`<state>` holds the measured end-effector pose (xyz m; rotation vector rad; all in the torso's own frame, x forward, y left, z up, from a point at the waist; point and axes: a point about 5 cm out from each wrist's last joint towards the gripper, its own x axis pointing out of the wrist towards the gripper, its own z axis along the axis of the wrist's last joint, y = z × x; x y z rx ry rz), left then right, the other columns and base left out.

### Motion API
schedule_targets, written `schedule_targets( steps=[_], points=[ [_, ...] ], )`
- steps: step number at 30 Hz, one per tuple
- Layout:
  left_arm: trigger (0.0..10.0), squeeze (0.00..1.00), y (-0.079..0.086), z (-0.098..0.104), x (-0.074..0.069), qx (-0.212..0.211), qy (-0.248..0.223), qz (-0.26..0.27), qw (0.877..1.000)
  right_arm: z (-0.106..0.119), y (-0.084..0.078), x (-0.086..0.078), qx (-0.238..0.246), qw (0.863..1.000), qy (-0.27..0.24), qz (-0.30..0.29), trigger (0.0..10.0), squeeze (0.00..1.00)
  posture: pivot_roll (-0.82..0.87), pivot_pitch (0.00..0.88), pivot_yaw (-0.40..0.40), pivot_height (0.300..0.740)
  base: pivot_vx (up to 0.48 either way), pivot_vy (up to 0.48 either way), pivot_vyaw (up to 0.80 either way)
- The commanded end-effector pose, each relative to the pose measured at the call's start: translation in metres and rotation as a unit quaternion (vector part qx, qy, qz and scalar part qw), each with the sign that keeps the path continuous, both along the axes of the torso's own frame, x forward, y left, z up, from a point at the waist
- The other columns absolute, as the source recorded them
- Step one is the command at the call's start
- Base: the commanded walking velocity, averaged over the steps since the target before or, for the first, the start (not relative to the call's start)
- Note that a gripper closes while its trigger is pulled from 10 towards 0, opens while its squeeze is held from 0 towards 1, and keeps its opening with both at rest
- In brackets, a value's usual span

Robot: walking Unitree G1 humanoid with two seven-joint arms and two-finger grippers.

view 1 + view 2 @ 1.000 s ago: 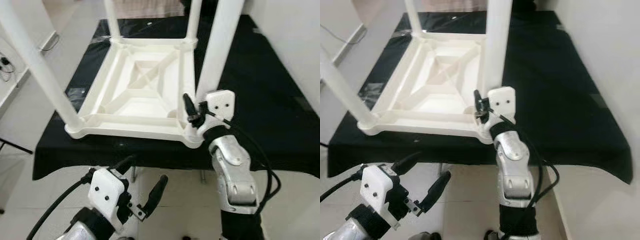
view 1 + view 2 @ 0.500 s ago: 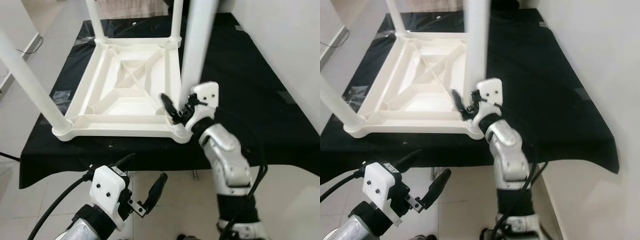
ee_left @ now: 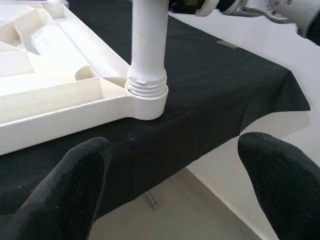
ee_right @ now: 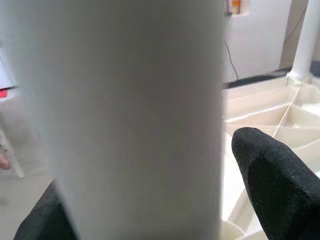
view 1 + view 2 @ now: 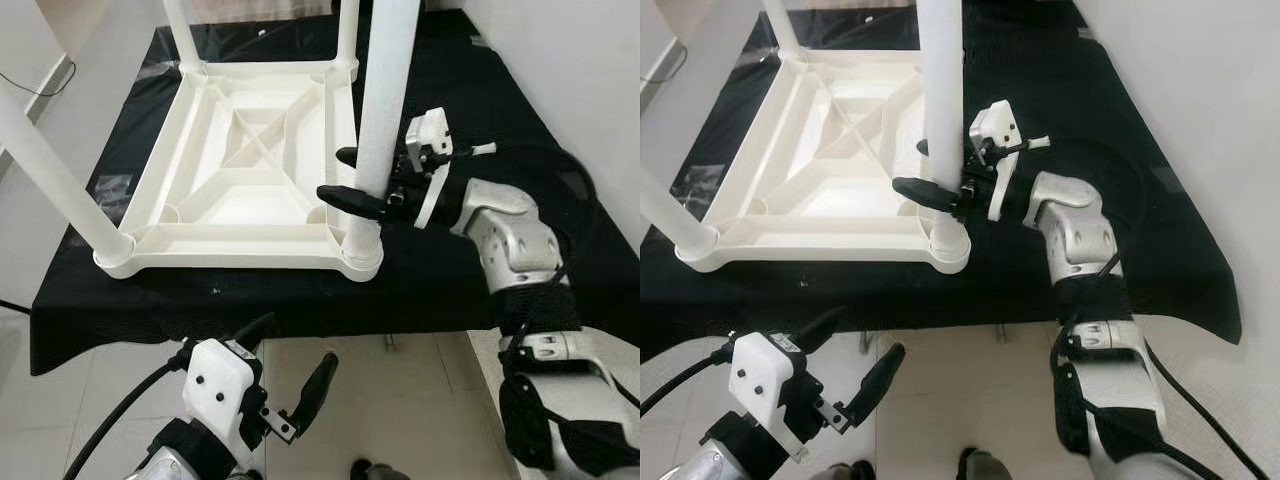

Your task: Building children table

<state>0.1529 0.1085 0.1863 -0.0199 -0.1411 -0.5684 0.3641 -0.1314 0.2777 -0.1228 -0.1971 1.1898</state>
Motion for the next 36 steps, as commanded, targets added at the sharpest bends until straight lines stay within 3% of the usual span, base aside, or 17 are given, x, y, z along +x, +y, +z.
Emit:
schedule_targets(
  steps=[1, 2, 3, 5, 6, 14, 19, 20, 21, 22, 23, 24, 25, 26, 27, 30, 36],
  points=[
    [10.0, 0.00, -0.001, 0.001, -0.004, 0.003, 0.005, -0.001, 1.000, 0.002, 0.007, 0.001, -0.011, 1.000, -0.002, 0.030, 10.0, 0.00, 0.11, 0.281, -0.030, 0.740, 0.000, 0.000, 0.00],
    [10.0, 0.00, -0.001, 0.001, -0.005, 0.003, 0.005, -0.001, 1.000, 0.003, 0.007, 0.001, -0.014, 0.999, 0.000, 0.039, 10.0, 0.00, 0.11, 0.281, -0.030, 0.740, 0.000, 0.000, 0.00],
    [10.0, 0.00, -0.001, 0.001, -0.006, 0.003, 0.006, -0.001, 1.000, 0.004, 0.006, 0.002, -0.025, 0.998, 0.002, 0.058, 3.7, 0.00, 0.11, 0.285, -0.032, 0.740, 0.000, 0.000, 0.00],
    [10.0, 0.00, -0.001, 0.001, -0.006, 0.003, 0.006, -0.001, 1.000, 0.004, 0.006, 0.002, -0.025, 0.998, 0.002, 0.058, 3.7, 0.00, 0.11, 0.285, -0.032, 0.740, 0.000, 0.000, 0.00],
    [10.0, 0.00, -0.001, 0.001, -0.006, 0.003, 0.007, -0.001, 1.000, 0.006, 0.004, 0.002, -0.031, 0.996, 0.007, 0.080, 0.0, 0.00, 0.11, 0.287, -0.032, 0.740, 0.000, 0.000, 0.00],
    [10.0, 0.00, -0.002, 0.001, -0.005, 0.002, 0.008, -0.002, 1.000, 0.012, -0.007, 0.002, -0.058, 0.987, 0.018, 0.147, 0.0, 0.00, 0.10, 0.280, -0.032, 0.740, 0.000, 0.000, 0.00],
    [10.0, 0.00, -0.004, 0.000, -0.004, 0.001, 0.007, -0.003, 1.000, 0.008, -0.007, 0.005, -0.066, 0.990, 0.008, 0.123, 0.0, 0.00, 0.09, 0.271, -0.038, 0.740, 0.000, 0.000, 0.00],
    [10.0, 0.00, -0.004, 0.000, -0.004, 0.001, 0.007, -0.003, 1.000, -0.003, -0.002, 0.009, -0.072, 0.996, 0.006, 0.056, 0.0, 0.00, 0.09, 0.266, -0.044, 0.740, 0.000, 0.000, 0.00],
    [10.0, 0.00, -0.004, 0.000, -0.004, 0.001, 0.007, -0.003, 1.000, -0.003, -0.002, 0.009, -0.072, 0.996, 0.006, 0.056, 0.0, 0.00, 0.09, 0.266, -0.044, 0.740, 0.000, 0.000, 0.00],
    [10.0, 0.00, -0.004, -0.001, -0.004, 0.000, 0.008, -0.003, 1.000, -0.020, 0.006, 0.015, -0.064, 0.995, 0.010, -0.071, 0.0, 0.00, 0.07, 0.259, -0.061, 0.740, 0.000, 0.000, 0.00],
    [10.0, 0.00, -0.004, -0.001, -0.004, 0.000, 0.008, -0.003, 1.000, -0.020, 0.006, 0.015, -0.064, 0.995, 0.010, -0.071, 0.0, 0.00, 0.07, 0.259, -0.061, 0.740, 0.000, 0.000, 0.00],
    [10.0, 0.00, -0.003, -0.002, -0.004, 0.000, 0.009, -0.003, 1.000, -0.031, 0.010, 0.018, -0.057, 0.985, 0.011, -0.162, 0.0, 0.00, 0.07, 0.259, -0.061, 0.740, 0.000, 0.000, 0.00],
    [10.0, 0.00, -0.003, -0.002, -0.004, 0.000, 0.010, -0.003, 1.000, -0.051, 0.006, 0.016, -0.035, 0.936, 0.031, -0.350, 0.0, 0.00, 0.07, 0.256, -0.065, 0.740, 0.000, 0.000, 0.00],
    [10.0, 0.00, -0.002, -0.002, -0.003, -0.001, 0.010, -0.004, 1.000, -0.075, 0.012, -0.005, -0.032, 0.913, 0.058, -0.403, 0.0, 0.00, 0.08, 0.253, -0.052, 0.740, 0.000, 0.000, 0.00],
    [10.0, 0.00, -0.002, -0.002, -0.003, -0.001, 0.010, -0.004, 1.000, -0.075, 0.012, -0.005, -0.032, 0.913, 0.058, -0.403, 0.0, 0.00, 0.08, 0.253, -0.052, 0.740, 0.000, 0.000, 0.00],
    [10.0, 0.00, -0.001, -0.003, 0.000, 0.000, 0.011, -0.004, 1.000, -0.098, 0.021, -0.038, -0.021, 0.883, 0.091, -0.461, 0.0, 0.00, 0.05, 0.226, -0.043, 0.740, 0.000, 0.000, 0.00],
    [10.0, 0.00, -0.002, -0.005, 0.004, 0.000, 0.008, -0.004, 1.000, -0.090, 0.045, -0.037, -0.016, 0.906, 0.071, -0.418, 0.0, 0.00, 0.06, 0.197, -0.049, 0.740, 0.000, 0.000, 0.00]
  ],
)
